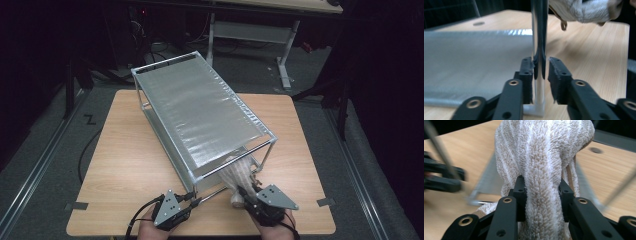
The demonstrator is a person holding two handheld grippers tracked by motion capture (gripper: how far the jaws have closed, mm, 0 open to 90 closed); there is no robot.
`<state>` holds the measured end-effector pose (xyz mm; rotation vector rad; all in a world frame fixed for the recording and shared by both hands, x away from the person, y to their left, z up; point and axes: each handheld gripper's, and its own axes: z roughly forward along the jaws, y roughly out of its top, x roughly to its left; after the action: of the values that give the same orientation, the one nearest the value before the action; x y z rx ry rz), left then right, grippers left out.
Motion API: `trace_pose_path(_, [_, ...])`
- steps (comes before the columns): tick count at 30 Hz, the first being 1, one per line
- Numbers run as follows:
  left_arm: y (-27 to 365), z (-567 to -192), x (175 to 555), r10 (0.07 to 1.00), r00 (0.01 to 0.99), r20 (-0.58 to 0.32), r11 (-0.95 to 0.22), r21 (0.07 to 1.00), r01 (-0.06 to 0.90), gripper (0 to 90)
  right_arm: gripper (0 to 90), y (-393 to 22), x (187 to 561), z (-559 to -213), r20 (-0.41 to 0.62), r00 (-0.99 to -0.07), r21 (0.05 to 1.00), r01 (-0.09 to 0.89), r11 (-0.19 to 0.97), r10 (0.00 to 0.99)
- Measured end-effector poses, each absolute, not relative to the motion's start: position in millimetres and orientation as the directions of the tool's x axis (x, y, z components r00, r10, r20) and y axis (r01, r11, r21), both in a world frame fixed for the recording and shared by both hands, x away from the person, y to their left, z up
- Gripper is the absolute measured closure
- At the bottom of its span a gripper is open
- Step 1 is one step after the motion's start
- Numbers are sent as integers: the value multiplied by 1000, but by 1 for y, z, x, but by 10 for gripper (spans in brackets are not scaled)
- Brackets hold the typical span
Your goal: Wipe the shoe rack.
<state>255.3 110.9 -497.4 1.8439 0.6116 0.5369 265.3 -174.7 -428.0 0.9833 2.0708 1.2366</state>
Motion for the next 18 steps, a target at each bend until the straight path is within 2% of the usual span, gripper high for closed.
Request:
trace_pose_path(3, [110,-499,253,643,762,77,-305,938,162,716,686,-157,264,-428,-81,-647,890,295,346,759])
trace_pose_path(10, [111,-501,252,658,748,81,-308,936,170,795,687,-131,250,-418,-99,-726,900,226,373,680])
trace_pose_path(18, [110,-502,252,660,750,39,-271,944,189,800,689,-117,237,-407,-116,-761,913,173,371,639])
